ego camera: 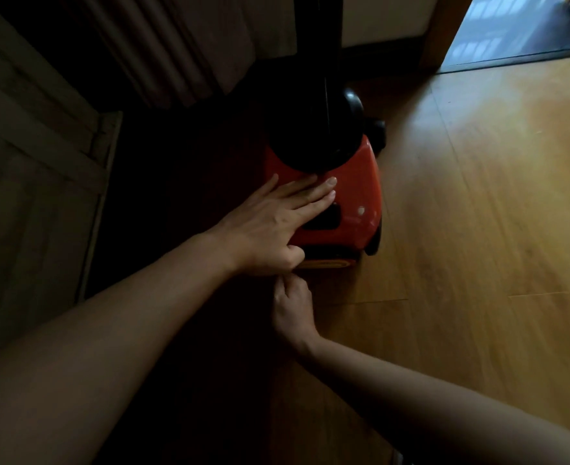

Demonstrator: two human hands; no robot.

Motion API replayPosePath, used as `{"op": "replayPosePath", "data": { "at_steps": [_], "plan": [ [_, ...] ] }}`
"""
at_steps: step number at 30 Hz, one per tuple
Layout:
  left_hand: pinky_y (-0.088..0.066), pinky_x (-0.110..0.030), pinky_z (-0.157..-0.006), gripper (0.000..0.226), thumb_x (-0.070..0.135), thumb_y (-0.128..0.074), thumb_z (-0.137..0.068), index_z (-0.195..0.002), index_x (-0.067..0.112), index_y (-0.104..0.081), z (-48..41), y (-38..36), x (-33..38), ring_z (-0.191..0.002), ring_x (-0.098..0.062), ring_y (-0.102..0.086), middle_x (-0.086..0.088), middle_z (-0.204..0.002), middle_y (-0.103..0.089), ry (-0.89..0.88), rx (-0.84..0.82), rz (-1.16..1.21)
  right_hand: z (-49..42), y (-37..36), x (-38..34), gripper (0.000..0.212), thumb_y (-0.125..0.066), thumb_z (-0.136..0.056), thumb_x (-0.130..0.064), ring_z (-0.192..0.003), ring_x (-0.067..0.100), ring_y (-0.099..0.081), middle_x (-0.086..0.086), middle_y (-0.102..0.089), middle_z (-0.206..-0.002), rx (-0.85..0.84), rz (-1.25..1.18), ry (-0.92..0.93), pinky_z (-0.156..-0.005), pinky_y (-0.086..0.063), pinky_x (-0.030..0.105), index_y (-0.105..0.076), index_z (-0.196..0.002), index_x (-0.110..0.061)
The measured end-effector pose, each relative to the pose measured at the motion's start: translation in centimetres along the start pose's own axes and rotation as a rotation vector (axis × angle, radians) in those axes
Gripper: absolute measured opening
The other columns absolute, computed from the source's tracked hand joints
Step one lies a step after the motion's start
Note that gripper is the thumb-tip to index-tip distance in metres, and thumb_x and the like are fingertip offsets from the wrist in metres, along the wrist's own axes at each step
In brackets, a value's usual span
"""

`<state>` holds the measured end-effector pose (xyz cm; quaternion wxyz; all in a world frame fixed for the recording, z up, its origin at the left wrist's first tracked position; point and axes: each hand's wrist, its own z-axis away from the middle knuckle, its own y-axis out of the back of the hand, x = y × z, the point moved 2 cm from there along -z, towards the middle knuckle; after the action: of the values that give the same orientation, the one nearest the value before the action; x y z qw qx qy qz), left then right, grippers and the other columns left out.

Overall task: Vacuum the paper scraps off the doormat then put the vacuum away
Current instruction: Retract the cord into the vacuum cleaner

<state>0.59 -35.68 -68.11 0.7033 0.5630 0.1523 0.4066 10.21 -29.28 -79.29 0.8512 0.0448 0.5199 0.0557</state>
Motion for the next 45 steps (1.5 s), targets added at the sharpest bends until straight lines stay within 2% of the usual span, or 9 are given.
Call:
{"op": "replayPosePath", "data": {
  "at_steps": [3,5,8,13,20,29,36,42,45],
  "plan": [
    [0.011,-0.041,-0.121,0.091,0.032,-0.050,-0.082,-0.157,0.031,0.001,0.1,0.0,-0.1,-0.149,-0.002,0.016,0.019,-0.163,0.014,0.000,-0.003,0.007,-1.7,-0.1,0.8,0.021,-0.043,-0.107,-0.014,-0.091,0.018,-0.065,0.001,-0.065,-0.102,-0.039,-0.012,0.017,-0.073,-0.054,0.028,-0.064,-0.110,-0.009],
    [0.011,-0.041,-0.121,0.090,0.029,-0.050,-0.083,-0.157,0.031,0.000,0.2,0.1,-0.2,-0.148,-0.001,0.017,0.019,-0.163,0.013,-0.005,-0.004,0.026,-2.1,0.9,1.7,0.014,-0.048,-0.106,-0.018,-0.078,0.015,-0.064,-0.003,-0.063,-0.092,-0.118,-0.051,-0.049,-0.061,-0.053,0.023,-0.061,-0.107,-0.016],
    [0.013,-0.039,-0.120,0.089,0.023,-0.052,-0.084,-0.158,0.031,-0.003,0.4,0.2,-0.6,-0.148,-0.001,0.017,0.019,-0.163,0.011,-0.013,0.011,0.065,-2.6,3.8,3.8,0.029,-0.054,-0.102,-0.037,-0.051,0.015,-0.058,0.008,-0.065,-0.073,-0.194,-0.069,-0.198,-0.047,-0.048,0.028,-0.064,-0.111,-0.012],
    [0.015,-0.037,-0.119,0.089,0.021,-0.053,-0.084,-0.157,0.032,-0.003,0.3,-0.1,-0.7,-0.148,0.000,0.017,0.020,-0.163,0.010,-0.018,0.028,0.086,-4.1,11.7,5.3,0.028,-0.057,-0.103,-0.029,-0.050,0.010,-0.055,0.009,-0.064,-0.085,-0.152,-0.056,-0.346,-0.044,-0.043,0.024,-0.060,-0.115,-0.004],
    [0.013,-0.040,-0.120,0.089,0.028,-0.046,-0.080,-0.157,0.033,-0.003,0.1,-0.4,-0.7,-0.148,0.000,0.017,0.020,-0.163,0.010,-0.014,0.044,0.081,-3.3,17.7,2.0,0.039,-0.059,-0.099,-0.043,-0.047,0.006,-0.037,-0.004,-0.046,-0.059,-0.032,0.030,-0.294,-0.045,-0.029,0.023,-0.067,-0.085,-0.007],
    [0.013,-0.041,-0.120,0.089,0.030,-0.046,-0.081,-0.157,0.032,-0.001,-0.1,-0.5,-0.5,-0.147,0.001,0.019,0.021,-0.162,0.013,-0.006,0.043,0.068,-2.5,17.6,0.4,0.024,-0.047,-0.102,-0.012,-0.053,0.007,-0.042,-0.004,-0.049,-0.066,-0.066,-0.209,-0.112,-0.049,-0.033,0.022,-0.065,-0.087,-0.006],
    [0.008,-0.042,-0.122,0.088,0.030,-0.045,-0.079,-0.158,0.030,-0.007,0.2,-0.5,0.2,-0.148,0.002,0.015,0.019,-0.164,0.007,0.025,0.110,0.057,-4.8,19.9,1.0,0.012,-0.061,-0.098,-0.028,-0.087,0.005,-0.066,-0.007,-0.071,-0.094,-0.098,0.535,0.230,-0.076,-0.056,0.025,-0.072,-0.096,-0.025],
    [0.002,-0.042,-0.124,0.086,0.027,-0.052,-0.083,-0.158,0.023,-0.011,0.2,-1.4,1.8,-0.150,-0.002,0.010,0.014,-0.165,0.004,0.087,0.215,-0.017,-7.2,19.6,3.2,0.020,-0.075,-0.089,-0.025,-0.086,0.004,-0.063,0.000,-0.074,-0.104,0.000,0.735,0.312,-0.068,-0.045,0.007,-0.077,-0.106,-0.015],
    [0.003,-0.041,-0.124,0.085,0.025,-0.053,-0.083,-0.158,0.022,-0.012,0.1,-1.5,2.0,-0.150,-0.003,0.009,0.013,-0.165,0.003,0.097,0.235,-0.009,-7.9,19.5,4.0,0.019,-0.078,-0.087,-0.026,-0.098,0.017,-0.065,0.001,-0.073,-0.103,0.107,0.842,0.345,-0.082,-0.055,0.032,-0.078,-0.105,-0.022]
  ]
}}
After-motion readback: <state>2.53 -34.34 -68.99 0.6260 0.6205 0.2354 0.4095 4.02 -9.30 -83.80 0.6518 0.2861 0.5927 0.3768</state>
